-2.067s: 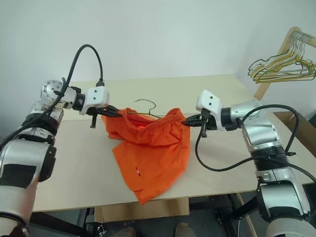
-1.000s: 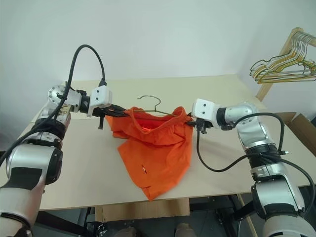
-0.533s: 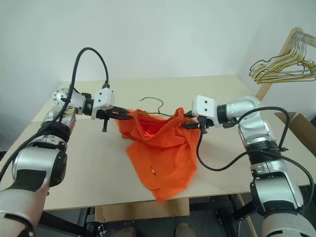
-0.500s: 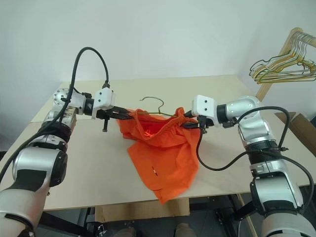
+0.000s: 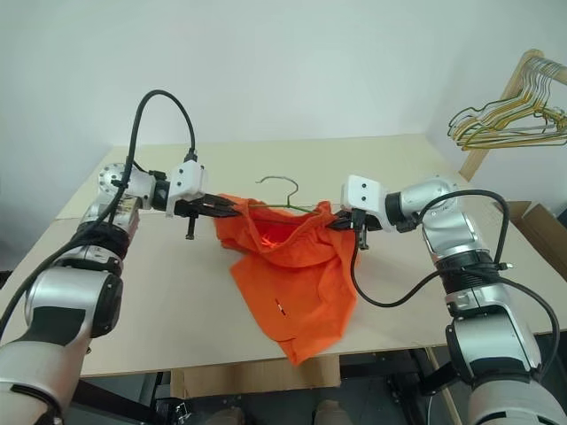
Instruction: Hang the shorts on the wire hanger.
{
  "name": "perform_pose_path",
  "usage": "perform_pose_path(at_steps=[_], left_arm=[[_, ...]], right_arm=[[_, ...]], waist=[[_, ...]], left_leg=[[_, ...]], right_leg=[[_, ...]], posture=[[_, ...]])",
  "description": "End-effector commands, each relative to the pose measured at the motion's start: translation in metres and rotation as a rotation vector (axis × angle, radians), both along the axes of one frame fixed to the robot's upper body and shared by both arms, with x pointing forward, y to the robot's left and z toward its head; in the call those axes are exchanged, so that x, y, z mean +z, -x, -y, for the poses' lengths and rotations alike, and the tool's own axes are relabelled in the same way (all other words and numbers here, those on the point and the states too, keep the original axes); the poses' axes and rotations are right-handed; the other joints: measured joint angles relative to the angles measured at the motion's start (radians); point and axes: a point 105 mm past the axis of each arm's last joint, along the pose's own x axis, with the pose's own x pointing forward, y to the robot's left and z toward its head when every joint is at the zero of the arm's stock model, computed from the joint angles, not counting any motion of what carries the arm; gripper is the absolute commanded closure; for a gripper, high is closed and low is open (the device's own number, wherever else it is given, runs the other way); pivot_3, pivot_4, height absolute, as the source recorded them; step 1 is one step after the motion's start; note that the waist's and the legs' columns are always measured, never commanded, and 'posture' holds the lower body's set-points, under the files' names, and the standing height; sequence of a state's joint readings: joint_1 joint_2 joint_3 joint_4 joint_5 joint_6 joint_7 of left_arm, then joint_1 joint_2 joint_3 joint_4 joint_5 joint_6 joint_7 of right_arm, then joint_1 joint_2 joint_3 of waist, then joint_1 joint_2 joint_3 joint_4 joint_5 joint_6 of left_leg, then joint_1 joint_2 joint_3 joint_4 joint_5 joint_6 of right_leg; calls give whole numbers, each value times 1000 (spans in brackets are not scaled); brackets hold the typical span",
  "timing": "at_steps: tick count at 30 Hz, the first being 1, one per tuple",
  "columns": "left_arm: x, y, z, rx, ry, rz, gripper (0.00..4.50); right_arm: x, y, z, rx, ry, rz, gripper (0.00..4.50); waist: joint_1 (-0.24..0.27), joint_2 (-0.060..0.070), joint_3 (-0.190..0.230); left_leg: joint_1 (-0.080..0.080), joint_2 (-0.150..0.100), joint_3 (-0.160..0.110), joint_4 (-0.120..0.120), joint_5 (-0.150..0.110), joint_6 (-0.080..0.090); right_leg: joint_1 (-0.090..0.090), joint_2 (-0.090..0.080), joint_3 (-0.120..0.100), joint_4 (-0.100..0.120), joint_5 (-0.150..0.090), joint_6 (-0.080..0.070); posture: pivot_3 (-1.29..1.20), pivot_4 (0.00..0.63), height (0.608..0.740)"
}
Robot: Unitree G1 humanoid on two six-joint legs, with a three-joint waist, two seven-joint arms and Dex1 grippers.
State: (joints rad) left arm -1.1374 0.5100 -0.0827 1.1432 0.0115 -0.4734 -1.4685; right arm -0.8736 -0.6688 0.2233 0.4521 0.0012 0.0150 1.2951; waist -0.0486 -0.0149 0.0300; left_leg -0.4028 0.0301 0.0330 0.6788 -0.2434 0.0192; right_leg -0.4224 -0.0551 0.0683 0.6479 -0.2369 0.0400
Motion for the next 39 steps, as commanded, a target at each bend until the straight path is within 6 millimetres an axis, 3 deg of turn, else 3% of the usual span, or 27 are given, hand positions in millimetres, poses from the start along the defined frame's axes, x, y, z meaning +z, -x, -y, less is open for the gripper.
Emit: perform_pose_path(at_steps=[1, 8, 14, 19, 29, 34, 39], left_arm=[[28, -6, -1, 37, 97, 55, 3939], [62, -14, -17, 127, 233, 123, 1743], [95, -15, -37, 197, 386, 148, 25], [104, -16, -39, 222, 504, 161, 25], [107, -8, -20, 148, 625, 153, 25], [103, 1, -6, 89, 636, 138, 25], [106, 8, 4, 57, 670, 147, 25]], right_arm=[[6, -3, 3, -27, 9, 9, 4500], [19, -5, 24, -185, -92, -70, 4500], [32, 3, 54, -345, -229, -130, 4500], [37, 19, 76, -491, -297, -147, 4500], [56, 44, 113, -932, -437, -187, 4500], [52, 51, 138, -1197, -457, -226, 4500], [52, 58, 159, -1400, -437, -152, 4500]], waist=[[0, 0, 0], [0, 0, 0], [-1, 0, 0], [-3, 0, 0], [-32, 0, 0], [-51, 1, -1], [-66, 1, -1]], left_leg=[[0, 0, 0, 0, 0, 0], [-1, 0, 0, 0, 0, 0], [-1, 0, 0, 0, 0, 0], [-1, 0, 0, 0, 0, 0], [-1, 0, 0, 0, 0, 0], [-1, 0, 0, 0, 0, 0], [-1, 0, 0, 0, 0, 0]], right_leg=[[0, 0, 0, 0, 0, 0], [-1, 0, 0, 0, 0, 0], [-1, 0, 0, 0, 0, 0], [-1, 0, -1, 0, 0, 0], [-1, -1, -1, 0, 0, 0], [0, -1, 0, 0, 0, 0], [0, -1, 0, 0, 0, 0]], posture=[[-20, 0, 740], [-36, 0, 740], [-59, 0, 740], [-91, 0, 740], [-140, 0, 740], [-153, 0, 740], [-178, 0, 740]])
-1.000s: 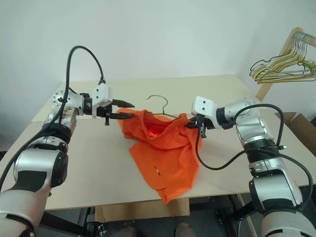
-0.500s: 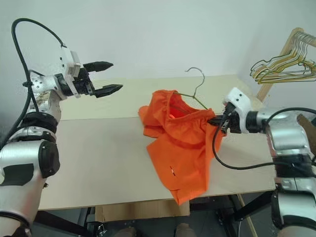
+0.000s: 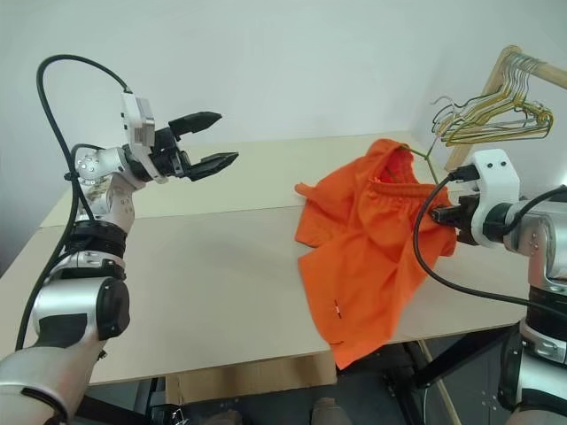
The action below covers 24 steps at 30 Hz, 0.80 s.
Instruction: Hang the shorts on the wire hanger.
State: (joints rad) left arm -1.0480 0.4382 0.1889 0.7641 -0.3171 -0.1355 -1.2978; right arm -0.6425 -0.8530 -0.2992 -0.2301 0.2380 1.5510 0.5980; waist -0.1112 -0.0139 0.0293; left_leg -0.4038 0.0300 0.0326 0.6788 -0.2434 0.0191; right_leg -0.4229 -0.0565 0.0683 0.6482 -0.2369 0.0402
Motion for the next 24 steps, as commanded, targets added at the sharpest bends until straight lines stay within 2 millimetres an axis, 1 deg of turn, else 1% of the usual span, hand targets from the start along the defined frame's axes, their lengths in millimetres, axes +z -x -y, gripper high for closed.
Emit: perform_pose_path(at_steps=[1, 6, 12, 14, 16, 18, 20, 24], left_arm=[[20, 9, 5, -19, 24, 71, 25], [20, 14, 11, -34, 27, 87, 25], [17, 18, 9, -33, 38, 75, 25], [18, 24, 7, -71, 55, 57, 25], [17, 38, 6, -144, 64, 57, 25], [14, 49, 5, -196, 77, 37, 25], [11, 52, 5, -199, 84, 26, 25], [10, 50, 6, -134, 123, 21, 25]], right_arm=[[21, 5, 27, -190, 55, 84, 4500], [29, 8, 66, -465, 90, 123, 4500], [39, 15, 97, -747, 110, 186, 4500], [43, 14, 105, -840, 82, 223, 4500], [46, 10, 108, -894, 64, 257, 4500], [50, 1, 113, -937, 23, 296, 4500], [51, -6, 119, -976, -27, 323, 4500], [50, -22, 131, -998, -55, 348, 4500]], waist=[[-9, 0, 0], [-31, 2, -1], [-56, 4, -2], [-68, 4, -2], [-79, 5, -3], [-92, 6, -4], [-99, 7, -4], [-106, 6, -3]], left_leg=[[0, 0, 0, 0, 0, 0], [1, -1, 0, 0, 0, 0], [3, -1, 0, 0, 0, 0], [3, -1, 0, -1, 0, 0], [4, -1, -2, -1, 0, 0], [4, -1, -4, -1, 0, 0], [5, -1, -5, -1, 0, 0], [9, -1, -5, -2, 0, 0]], right_leg=[[0, 0, 0, 0, 0, 0], [1, -1, 1, 0, 0, 1], [2, -1, 2, 0, 0, 1], [3, -1, 2, 0, 0, 1], [3, -1, 3, 0, 1, 1], [3, -1, 4, 0, 1, 1], [3, -1, 5, 0, 1, 1], [8, -1, 5, 0, 1, 2]], posture=[[-183, 0, 740], [-186, 0, 740], [-182, 0, 740], [-186, 0, 740], [-186, 0, 740], [-184, 0, 740], [-183, 0, 740], [-167, 0, 740]])
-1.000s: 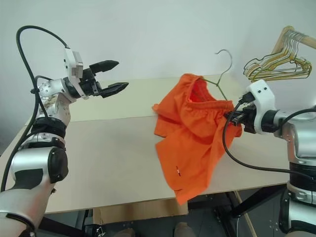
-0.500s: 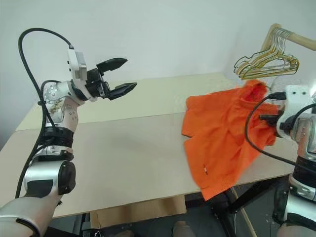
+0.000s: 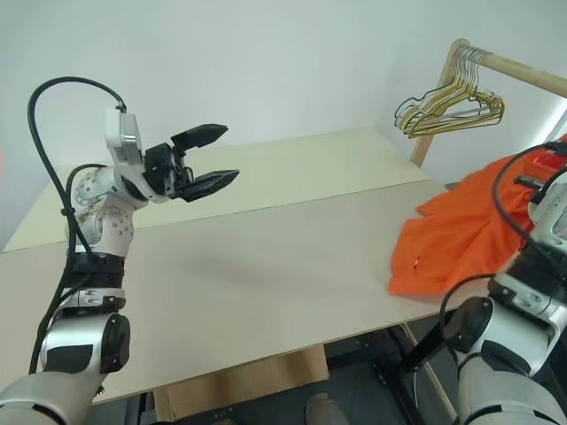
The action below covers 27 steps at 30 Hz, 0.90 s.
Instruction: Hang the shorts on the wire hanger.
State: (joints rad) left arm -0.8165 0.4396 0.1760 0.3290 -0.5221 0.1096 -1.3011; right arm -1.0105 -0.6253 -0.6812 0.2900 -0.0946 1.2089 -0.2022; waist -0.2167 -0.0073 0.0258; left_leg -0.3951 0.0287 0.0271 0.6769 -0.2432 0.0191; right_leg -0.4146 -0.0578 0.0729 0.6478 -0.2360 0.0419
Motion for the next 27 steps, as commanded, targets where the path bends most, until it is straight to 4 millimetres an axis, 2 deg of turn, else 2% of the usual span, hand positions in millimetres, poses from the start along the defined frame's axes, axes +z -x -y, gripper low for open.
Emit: perform_pose_path(at_steps=[1, 4, 14, 22, 27], left_arm=[[17, 3, -2, 41, 66, 43, 25], [18, 7, 0, 39, 92, 35, 25], [7, 12, 0, 71, 61, 16, 25], [2, 12, 1, 81, 47, 3, 25], [-1, 12, 2, 81, 36, -2, 25]], right_arm=[[18, -11, 12, -27, 6, 115, 4500], [19, -23, 20, -37, -33, 151, 4500], [22, -36, 32, -40, -135, 239, 4500], [-4, -35, 34, -80, -280, 266, 4500], [-14, -34, 34, -87, -299, 250, 4500]], waist=[[-2, 0, 0], [-7, 3, 2], [-10, 4, 3], [-8, 4, 3], [-1, 4, 3]], left_leg=[[2, 0, 0, 0, 0, 0], [10, 0, 0, -3, 0, 0], [12, -1, 4, -8, 0, 0], [12, -1, 6, -8, 0, 0], [12, -1, 6, -9, 0, 0]], right_leg=[[3, 0, 0, -1, 0, 0], [11, 0, 0, -5, -1, 1], [12, 0, 2, -7, -1, 1], [12, 0, 2, -7, -1, 1], [12, 0, 2, -8, -1, 1]], posture=[[-165, 0, 740], [-150, 0, 740], [-125, 0, 740], [-117, 0, 740], [-117, 0, 740]])
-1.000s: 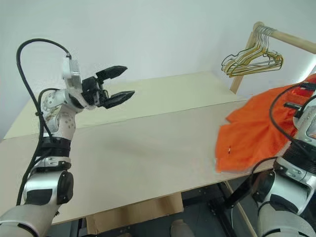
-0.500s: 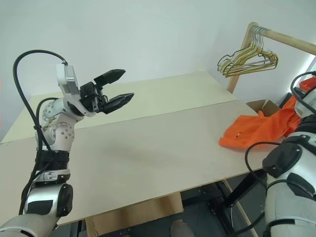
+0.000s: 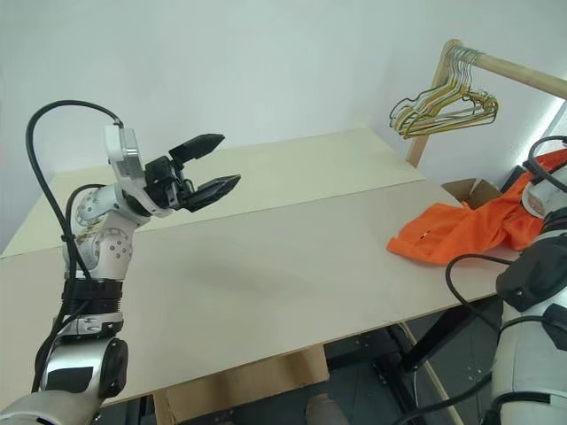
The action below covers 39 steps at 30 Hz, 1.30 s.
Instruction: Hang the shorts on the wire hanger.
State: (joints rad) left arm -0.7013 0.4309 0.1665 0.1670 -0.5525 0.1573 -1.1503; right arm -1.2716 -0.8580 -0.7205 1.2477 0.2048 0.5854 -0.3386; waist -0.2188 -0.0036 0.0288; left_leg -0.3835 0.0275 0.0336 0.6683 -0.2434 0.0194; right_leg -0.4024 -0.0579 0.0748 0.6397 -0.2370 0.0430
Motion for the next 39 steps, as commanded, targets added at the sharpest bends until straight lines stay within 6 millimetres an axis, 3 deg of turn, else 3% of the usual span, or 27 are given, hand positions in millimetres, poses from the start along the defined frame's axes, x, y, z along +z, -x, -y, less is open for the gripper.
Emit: perform_pose_path(at_steps=[1, 5, 11, 18, 24, 31, 33, 35, 39], left_arm=[[7, 4, 2, -5, -16, 35, 25], [7, 4, 2, -4, -19, 35, 25], [6, 3, 3, -1, -28, 34, 0], [8, 4, 3, -8, -26, 38, 0], [9, 4, 5, -15, -21, 41, 0], [10, 5, 2, -9, -15, 45, 0], [11, 6, -1, -3, -4, 43, 0], [8, 7, -7, 14, -22, 37, 0], [0, 12, -21, 55, -73, 27, 0]], right_arm=[[9, 3, 6, -29, 3, 49, 4500], [4, 3, 7, -3, 79, -8, 4500], [20, 11, 18, -95, 225, -59, 2630], [78, 20, 20, -246, 494, -72, 103], [108, 27, 10, -336, 674, -72, 47], [145, 23, -14, -359, 967, -53, 47], [156, 5, -38, -241, 1145, -32, 47], [158, -21, -82, -18, 1328, 48, 47], [143, -44, -141, 363, 1422, 204, 47]], waist=[[2, 0, 0], [6, 0, 0], [9, 0, 0], [12, 1, 1], [11, 2, 1], [12, 2, 1], [11, 2, 1], [5, 2, 1], [-3, 2, 1]], left_leg=[[0, 0, 0, 0, 0, 0], [0, 0, 0, 0, 0, 0], [0, 0, 1, 0, 0, 0], [0, 0, 1, 0, 0, 0], [0, 0, 0, 0, 0, 0], [0, 0, 0, 0, 0, 0], [0, 0, 0, 0, 0, 0], [1, 0, 0, 0, 0, 0], [6, 2, -1, -2, 0, 0]], right_leg=[[0, 0, 0, 0, 0, 0], [0, 0, 0, 0, 0, 0], [0, 0, 1, 0, 0, 0], [-1, 0, 1, 0, 0, 0], [-1, 0, 1, 0, 0, 0], [-1, 0, 1, 0, 0, 0], [-1, 0, 1, 0, 0, 0], [-1, 0, 2, 0, 0, 0], [0, 2, 6, 2, 0, 0]], posture=[[-117, 0, 740], [-116, 0, 740], [-117, 0, 740], [-125, 0, 740], [-130, 0, 740], [-125, 0, 740], [-122, 0, 740], [-115, 0, 740], [-95, 0, 740]])
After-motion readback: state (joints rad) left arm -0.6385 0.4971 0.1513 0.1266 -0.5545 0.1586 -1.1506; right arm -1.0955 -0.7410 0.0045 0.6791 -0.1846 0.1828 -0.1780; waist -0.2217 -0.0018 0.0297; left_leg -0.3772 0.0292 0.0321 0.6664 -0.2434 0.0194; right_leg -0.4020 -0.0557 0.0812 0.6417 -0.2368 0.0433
